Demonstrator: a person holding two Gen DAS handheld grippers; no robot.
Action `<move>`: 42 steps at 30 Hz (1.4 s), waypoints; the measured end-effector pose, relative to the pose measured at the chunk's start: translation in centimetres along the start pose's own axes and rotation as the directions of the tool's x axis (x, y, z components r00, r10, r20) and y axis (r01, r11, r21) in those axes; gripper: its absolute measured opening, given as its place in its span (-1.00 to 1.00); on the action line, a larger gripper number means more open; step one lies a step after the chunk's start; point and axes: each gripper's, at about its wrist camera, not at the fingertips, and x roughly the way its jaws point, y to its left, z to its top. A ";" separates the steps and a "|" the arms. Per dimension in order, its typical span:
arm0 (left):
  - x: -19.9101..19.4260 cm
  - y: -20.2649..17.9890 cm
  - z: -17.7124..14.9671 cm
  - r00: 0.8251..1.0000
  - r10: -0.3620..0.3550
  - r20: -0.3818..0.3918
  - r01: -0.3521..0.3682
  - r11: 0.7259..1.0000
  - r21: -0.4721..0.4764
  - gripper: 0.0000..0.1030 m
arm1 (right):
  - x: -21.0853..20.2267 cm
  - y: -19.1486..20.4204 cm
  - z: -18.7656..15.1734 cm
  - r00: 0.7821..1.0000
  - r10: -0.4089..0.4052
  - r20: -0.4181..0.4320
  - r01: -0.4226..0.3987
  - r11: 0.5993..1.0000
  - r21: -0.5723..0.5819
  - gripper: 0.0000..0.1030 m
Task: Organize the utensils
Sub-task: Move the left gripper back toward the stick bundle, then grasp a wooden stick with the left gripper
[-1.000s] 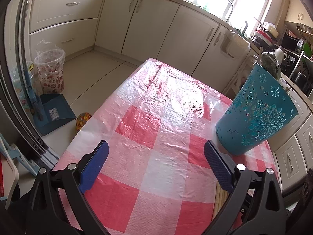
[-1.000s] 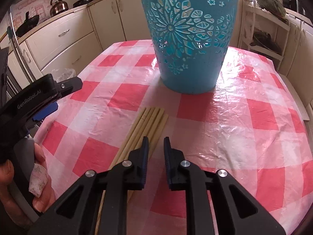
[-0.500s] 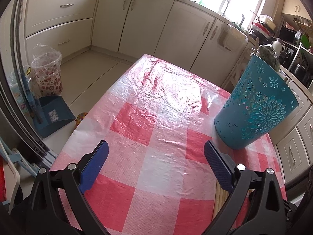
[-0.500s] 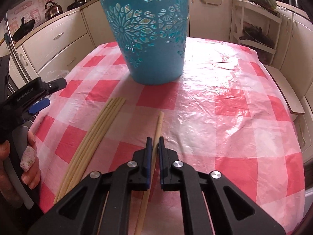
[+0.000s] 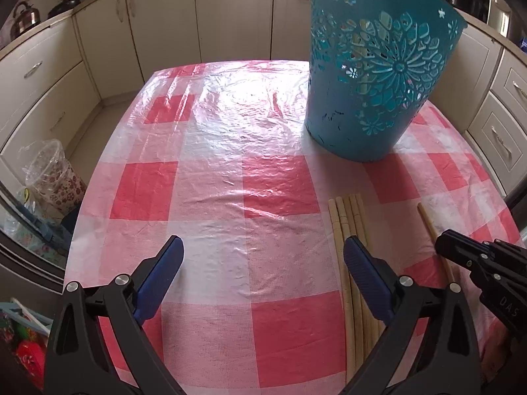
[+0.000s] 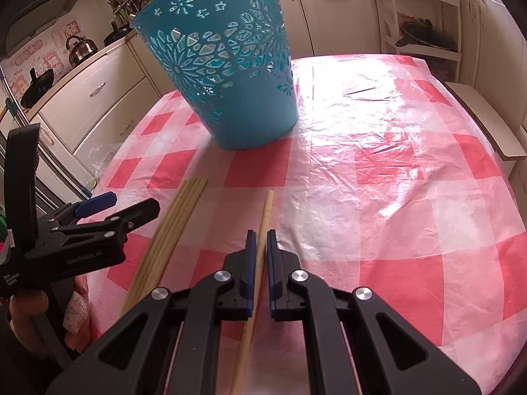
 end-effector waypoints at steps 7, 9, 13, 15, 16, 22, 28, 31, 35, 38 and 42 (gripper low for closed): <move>-0.1 -0.8 0.0 1.000 0.016 -0.002 -0.016 0.999 0.037 0.83 | -0.1 0.0 -0.1 1.000 0.010 -0.001 -0.010 1.000 -0.001 -0.83; -0.1 -0.4 -0.1 1.000 0.023 -0.014 -0.022 1.000 0.022 0.82 | -0.1 0.0 -0.1 1.000 0.015 -0.001 -0.015 1.000 0.003 -0.83; 0.1 -0.9 -0.2 0.999 0.048 -0.022 -0.047 0.998 0.048 0.75 | -0.2 -0.1 -0.1 1.000 0.017 -0.002 -0.017 1.000 0.004 -0.83; -0.1 -1.3 -0.3 0.998 0.061 -0.011 -0.060 0.996 0.069 0.70 | -0.2 -0.1 -0.1 1.000 0.017 -0.001 -0.017 1.000 0.004 -0.82; -0.2 -1.4 -0.3 0.998 0.062 -0.005 -0.062 0.995 0.075 0.68 | -0.2 -0.1 -0.1 1.000 0.018 -0.001 -0.018 1.000 0.004 -0.80; -0.6 -1.1 -0.5 0.999 0.040 0.015 -0.041 0.997 0.059 0.26 | -0.2 0.6 -0.1 1.000 -0.017 0.000 0.017 0.999 -0.042 -0.79; -0.7 -1.0 -0.7 1.000 0.009 0.003 -0.009 0.998 0.054 0.12 | 0.1 2.3 -0.2 0.989 -0.148 0.019 0.150 0.976 -0.158 -0.80; -0.9 -1.2 -0.8 1.000 0.003 0.006 -0.003 0.998 0.061 -0.09 | 0.1 1.4 0.1 0.989 -0.149 0.019 0.150 0.982 -0.118 -0.80; -0.9 -1.6 -0.4 1.000 0.002 -0.016 -0.001 0.999 0.054 -0.47 | 0.1 1.4 0.1 0.990 -0.141 0.018 0.143 0.983 -0.114 -0.75; -0.8 -1.5 -0.1 0.999 -0.007 -0.036 0.007 1.000 0.023 -0.63 | 0.2 1.5 0.1 0.990 -0.138 0.018 0.139 0.983 -0.120 -0.71; -0.5 -1.4 0.3 0.998 -0.003 -0.063 0.004 1.000 0.005 -0.63 | 0.1 1.4 0.2 0.992 -0.127 0.016 0.128 0.985 -0.115 -0.67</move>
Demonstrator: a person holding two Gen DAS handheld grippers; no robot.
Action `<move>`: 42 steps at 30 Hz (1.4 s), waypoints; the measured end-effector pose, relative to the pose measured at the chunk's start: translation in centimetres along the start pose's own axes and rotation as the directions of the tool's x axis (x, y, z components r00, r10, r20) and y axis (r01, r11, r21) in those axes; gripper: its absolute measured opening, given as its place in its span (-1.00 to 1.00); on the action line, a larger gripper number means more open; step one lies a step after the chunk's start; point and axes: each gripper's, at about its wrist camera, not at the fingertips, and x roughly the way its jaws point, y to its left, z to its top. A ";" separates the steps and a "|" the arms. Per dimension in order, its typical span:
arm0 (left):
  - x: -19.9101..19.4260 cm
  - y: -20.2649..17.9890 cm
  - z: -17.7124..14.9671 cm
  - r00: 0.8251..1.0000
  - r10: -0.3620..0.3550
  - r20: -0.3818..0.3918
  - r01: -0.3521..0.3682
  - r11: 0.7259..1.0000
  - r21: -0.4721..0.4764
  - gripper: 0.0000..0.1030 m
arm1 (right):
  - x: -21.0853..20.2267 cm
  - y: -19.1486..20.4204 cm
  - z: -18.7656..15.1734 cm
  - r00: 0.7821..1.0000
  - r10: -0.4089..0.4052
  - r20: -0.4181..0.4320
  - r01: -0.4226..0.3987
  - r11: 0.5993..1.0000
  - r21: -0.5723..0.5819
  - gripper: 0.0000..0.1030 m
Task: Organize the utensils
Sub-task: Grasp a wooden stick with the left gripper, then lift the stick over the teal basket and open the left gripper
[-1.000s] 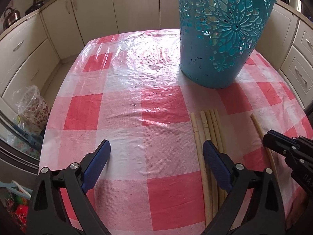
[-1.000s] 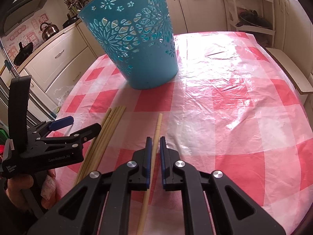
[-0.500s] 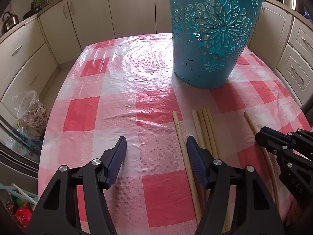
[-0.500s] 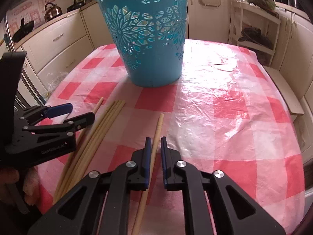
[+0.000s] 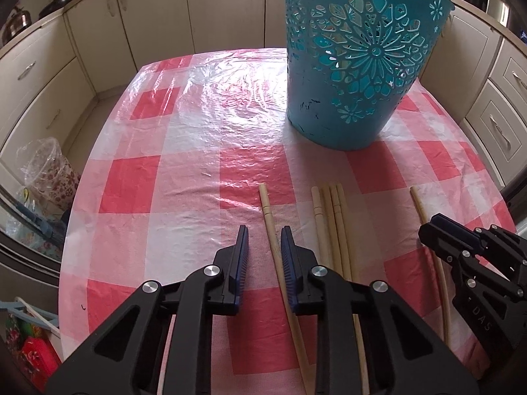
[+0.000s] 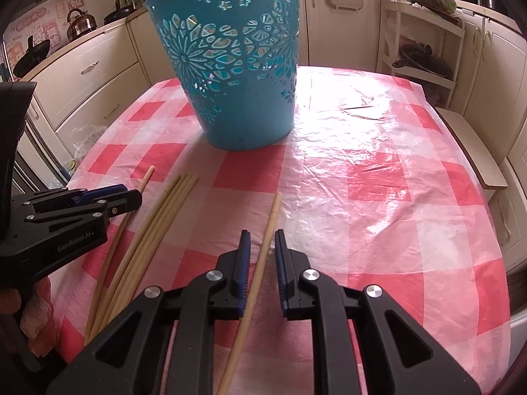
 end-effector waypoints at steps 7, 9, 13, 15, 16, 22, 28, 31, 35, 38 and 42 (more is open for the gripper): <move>0.0 -1.1 -0.1 1.000 0.012 0.001 -0.012 0.999 0.046 -0.86 | 0.0 0.1 -0.1 1.000 0.001 0.001 -0.001 1.000 -0.008 -0.63; 0.0 -1.3 -0.2 1.000 0.010 0.005 -0.010 0.998 0.054 -0.90 | 0.0 0.2 -0.1 1.000 -0.002 0.001 0.002 1.000 -0.010 -0.62; -0.2 -1.2 -0.5 1.000 -0.008 0.011 0.007 0.999 0.044 -0.91 | 0.1 0.3 -0.1 1.000 -0.004 0.002 0.004 1.000 -0.015 -0.60; -0.2 -1.0 -0.7 1.000 -0.018 0.012 0.018 0.999 0.030 -0.91 | 0.1 0.3 -0.1 1.000 -0.004 0.002 0.004 1.000 -0.016 -0.59; -0.3 -0.9 -0.7 1.000 -0.025 0.012 0.024 0.999 0.023 -0.91 | 0.1 0.3 -0.1 1.000 -0.003 0.002 0.003 1.000 -0.016 -0.58; -1.6 1.3 -1.0 0.991 -0.129 0.033 0.132 0.986 -0.100 -0.91 | 0.1 0.4 -0.1 1.000 -0.002 0.002 0.002 1.000 -0.015 -0.57; -6.6 3.7 -0.2 0.945 -0.250 0.209 0.289 0.941 -0.179 -0.91 | 0.1 0.4 -0.1 1.000 -0.004 0.003 0.004 1.000 -0.017 -0.57; -10.1 3.9 1.4 0.902 -0.285 0.324 0.352 0.920 -0.172 -0.91 | 0.1 0.5 -0.1 1.000 -0.005 0.003 0.005 1.000 -0.017 -0.56; -14.2 3.0 5.1 0.831 -0.307 0.464 0.409 0.902 -0.135 -0.91 | 0.1 0.5 -0.1 1.000 -0.003 0.003 0.003 1.000 -0.019 -0.53; -16.4 2.0 8.7 0.771 -0.309 0.557 0.434 0.895 -0.104 -0.91 | 0.2 0.6 -0.1 1.000 0.003 0.003 -0.003 1.000 -0.020 -0.50; -17.6 0.3 13.3 0.712 -0.265 0.650 0.414 0.906 -0.084 -0.91 | 0.2 0.6 -0.1 1.000 0.012 0.003 -0.012 1.000 -0.019 -0.45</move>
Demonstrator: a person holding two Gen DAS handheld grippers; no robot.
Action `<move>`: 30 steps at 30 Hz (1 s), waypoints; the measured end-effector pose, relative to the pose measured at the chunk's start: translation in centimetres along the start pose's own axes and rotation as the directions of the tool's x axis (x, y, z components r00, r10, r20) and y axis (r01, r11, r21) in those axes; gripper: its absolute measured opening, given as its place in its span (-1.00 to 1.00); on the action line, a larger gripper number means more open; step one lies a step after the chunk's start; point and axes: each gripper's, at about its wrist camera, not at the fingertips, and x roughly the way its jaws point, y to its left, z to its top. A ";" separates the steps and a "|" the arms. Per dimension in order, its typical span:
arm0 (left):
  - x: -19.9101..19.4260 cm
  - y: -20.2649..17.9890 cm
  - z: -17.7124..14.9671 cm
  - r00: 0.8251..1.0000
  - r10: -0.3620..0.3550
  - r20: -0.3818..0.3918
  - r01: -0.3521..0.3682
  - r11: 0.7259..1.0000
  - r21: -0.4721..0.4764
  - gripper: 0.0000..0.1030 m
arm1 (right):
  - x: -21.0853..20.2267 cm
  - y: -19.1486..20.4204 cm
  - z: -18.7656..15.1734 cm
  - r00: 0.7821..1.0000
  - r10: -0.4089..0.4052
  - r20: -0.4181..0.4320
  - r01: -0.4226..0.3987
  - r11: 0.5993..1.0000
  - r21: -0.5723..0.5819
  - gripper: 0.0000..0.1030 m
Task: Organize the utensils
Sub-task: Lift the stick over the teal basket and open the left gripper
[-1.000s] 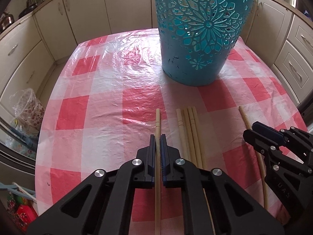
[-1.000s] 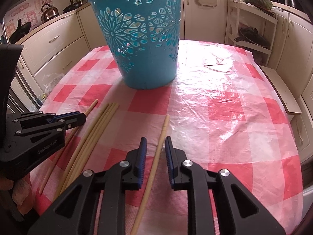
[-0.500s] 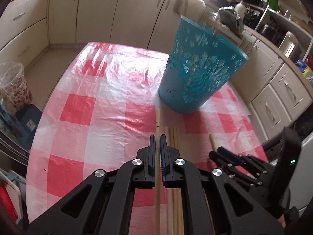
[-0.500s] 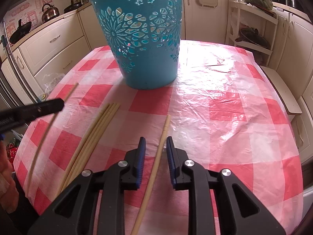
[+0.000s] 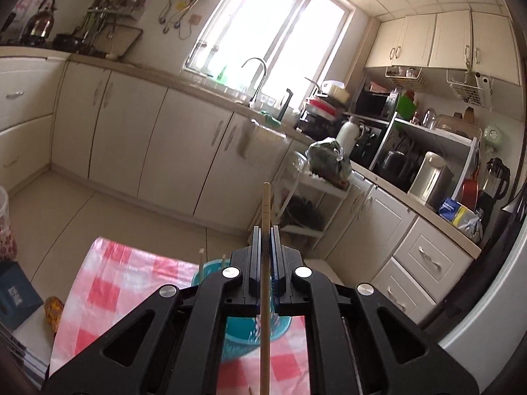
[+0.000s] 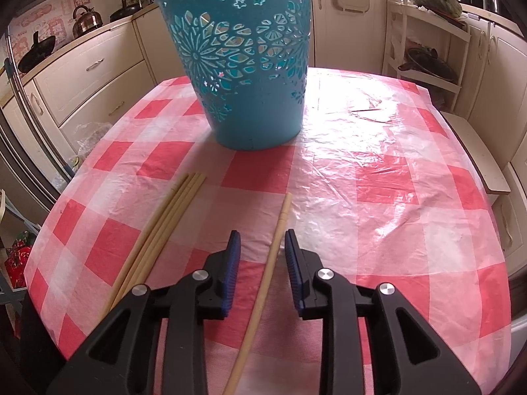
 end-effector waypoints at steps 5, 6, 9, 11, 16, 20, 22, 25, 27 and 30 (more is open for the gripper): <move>4.2 -0.6 2.2 0.996 0.040 0.080 -0.038 0.999 -0.028 -0.91 | 0.0 -0.3 0.0 1.000 0.024 0.001 -0.024 1.000 0.016 -0.41; 5.0 -0.5 2.3 0.995 0.048 0.092 -0.045 0.998 -0.036 -0.91 | 0.0 -0.4 0.0 1.000 0.030 0.002 -0.030 0.999 0.020 -0.40; 7.1 -0.3 1.8 0.992 0.075 0.106 -0.070 0.997 -0.043 -0.91 | 0.0 -0.7 0.0 0.999 0.049 0.002 -0.049 0.998 0.030 -0.37; 8.3 0.1 1.0 0.990 0.095 0.106 -0.090 0.995 -0.047 -0.91 | 0.0 -0.8 0.1 0.998 0.061 0.002 -0.061 0.997 0.037 -0.34; 8.4 0.4 -1.1 0.977 0.149 0.151 -0.145 0.989 -0.043 -0.91 | 0.0 -0.9 0.2 0.997 0.082 0.002 -0.082 0.996 0.040 -0.25; 8.0 0.0 -1.9 0.964 0.182 0.192 -0.180 0.983 -0.025 -0.91 | 0.1 -0.7 0.2 0.996 0.086 0.001 -0.086 0.996 0.039 -0.23; 7.9 -0.2 -2.1 0.961 0.189 0.201 -0.191 0.982 -0.010 -0.91 | 0.1 -0.7 0.2 0.996 0.088 0.001 -0.088 0.995 0.040 -0.22; 7.9 -0.4 -2.7 0.959 0.199 0.202 -0.206 0.978 0.015 -0.91 | 0.1 -0.8 0.2 0.996 0.089 0.001 -0.089 0.995 0.040 -0.21; 8.1 -0.3 -2.9 0.964 0.194 0.182 -0.202 0.979 0.027 -0.91 | 0.1 -0.8 0.2 0.996 0.089 0.001 -0.089 0.995 0.040 -0.21; 8.6 -0.4 -3.5 0.973 0.189 0.133 -0.198 0.978 0.060 -0.90 | 0.1 -0.8 0.2 0.996 0.089 0.002 -0.089 0.995 0.041 -0.21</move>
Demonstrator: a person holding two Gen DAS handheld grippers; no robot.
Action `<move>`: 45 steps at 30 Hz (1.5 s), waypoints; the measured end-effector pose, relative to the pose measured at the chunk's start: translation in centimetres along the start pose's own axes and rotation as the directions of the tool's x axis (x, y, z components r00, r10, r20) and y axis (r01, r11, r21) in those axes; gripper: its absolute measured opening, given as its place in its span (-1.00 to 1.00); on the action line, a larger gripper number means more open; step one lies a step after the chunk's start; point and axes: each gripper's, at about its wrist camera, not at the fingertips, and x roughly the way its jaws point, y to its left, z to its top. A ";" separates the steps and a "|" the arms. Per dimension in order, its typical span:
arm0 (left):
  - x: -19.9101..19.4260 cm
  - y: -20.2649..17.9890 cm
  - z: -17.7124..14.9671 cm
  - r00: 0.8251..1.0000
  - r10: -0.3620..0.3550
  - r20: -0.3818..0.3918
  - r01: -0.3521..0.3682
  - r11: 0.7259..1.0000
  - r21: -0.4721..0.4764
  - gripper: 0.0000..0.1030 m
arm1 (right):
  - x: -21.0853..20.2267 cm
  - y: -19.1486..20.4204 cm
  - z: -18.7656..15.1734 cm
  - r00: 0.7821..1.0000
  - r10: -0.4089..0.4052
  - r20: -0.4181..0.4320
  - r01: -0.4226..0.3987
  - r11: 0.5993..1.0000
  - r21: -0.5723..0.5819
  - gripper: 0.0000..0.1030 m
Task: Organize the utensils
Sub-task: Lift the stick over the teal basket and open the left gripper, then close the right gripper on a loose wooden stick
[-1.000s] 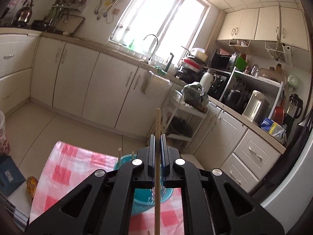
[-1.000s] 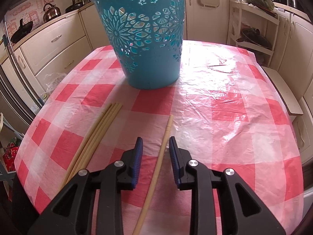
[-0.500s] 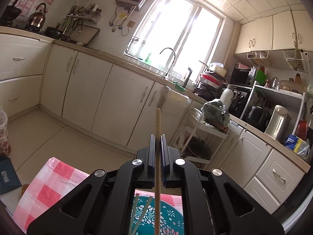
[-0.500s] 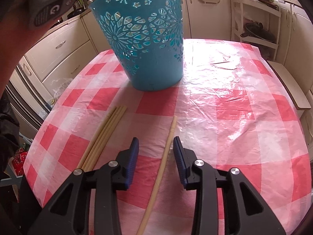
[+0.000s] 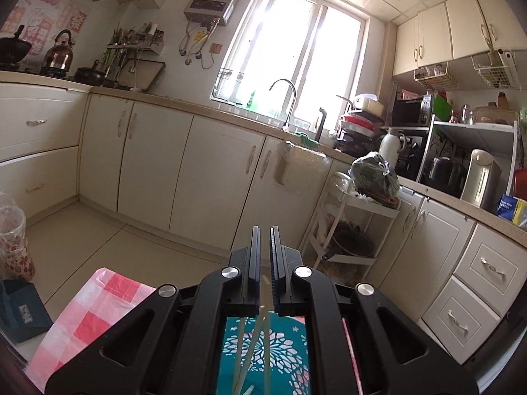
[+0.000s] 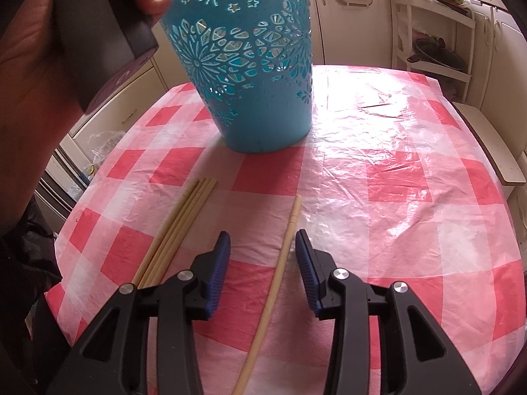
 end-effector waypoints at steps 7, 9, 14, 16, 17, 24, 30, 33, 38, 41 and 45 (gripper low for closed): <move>-1.3 1.2 -1.1 0.996 0.034 -0.084 -0.029 0.998 0.055 -0.39 | 0.0 0.0 0.0 1.000 0.002 0.000 -0.002 1.000 0.002 -0.21; -3.1 2.4 -0.9 0.996 0.069 -0.056 -0.067 0.997 0.043 -0.01 | 0.0 0.0 0.0 1.000 0.005 0.000 -0.005 1.000 0.005 -0.21; -8.5 7.1 -1.8 0.981 0.189 -0.043 -0.189 0.982 0.013 0.55 | 0.0 0.0 0.0 1.000 0.008 -0.002 -0.008 1.000 0.006 -0.21; -9.6 9.5 -3.2 0.968 0.234 -0.091 -0.235 0.972 -0.001 0.69 | -0.1 0.0 0.0 1.000 0.009 -0.004 -0.009 1.000 0.005 -0.21; -9.6 10.6 -4.1 0.960 0.247 -0.130 -0.250 0.968 -0.010 0.70 | -0.1 -0.1 0.0 1.000 0.009 -0.005 -0.009 1.000 0.003 -0.21; -8.6 16.5 -10.2 0.891 0.253 -0.378 -0.311 0.945 -0.099 0.71 | -0.3 -0.2 -0.2 1.000 -0.024 -0.007 0.024 1.000 0.001 -0.46; -8.2 17.1 -13.0 0.868 0.239 -0.436 -0.304 0.949 -0.084 0.71 | -0.4 -0.4 -0.2 0.997 -0.074 -0.014 0.073 0.997 -0.037 -0.84; -8.4 17.4 -13.0 0.876 0.227 -0.426 -0.295 0.950 -0.100 0.73 | -0.3 0.0 -0.3 0.996 -0.084 -0.021 0.082 0.994 -0.076 -0.84; -7.9 16.8 -13.2 0.874 0.209 -0.438 -0.270 0.959 -0.081 0.73 | 0.2 0.8 0.3 0.992 -0.108 -0.068 0.098 0.987 -0.129 -0.81; -7.8 17.0 -13.3 0.871 0.201 -0.448 -0.270 0.958 -0.094 0.74 | 0.3 1.4 0.2 0.989 -0.133 -0.070 0.119 0.978 -0.171 -0.81; -8.0 17.5 -13.4 0.875 0.185 -0.448 -0.265 0.956 -0.124 0.74 | -0.2 0.3 -0.1 0.995 -0.055 -0.078 0.050 0.996 -0.068 -0.89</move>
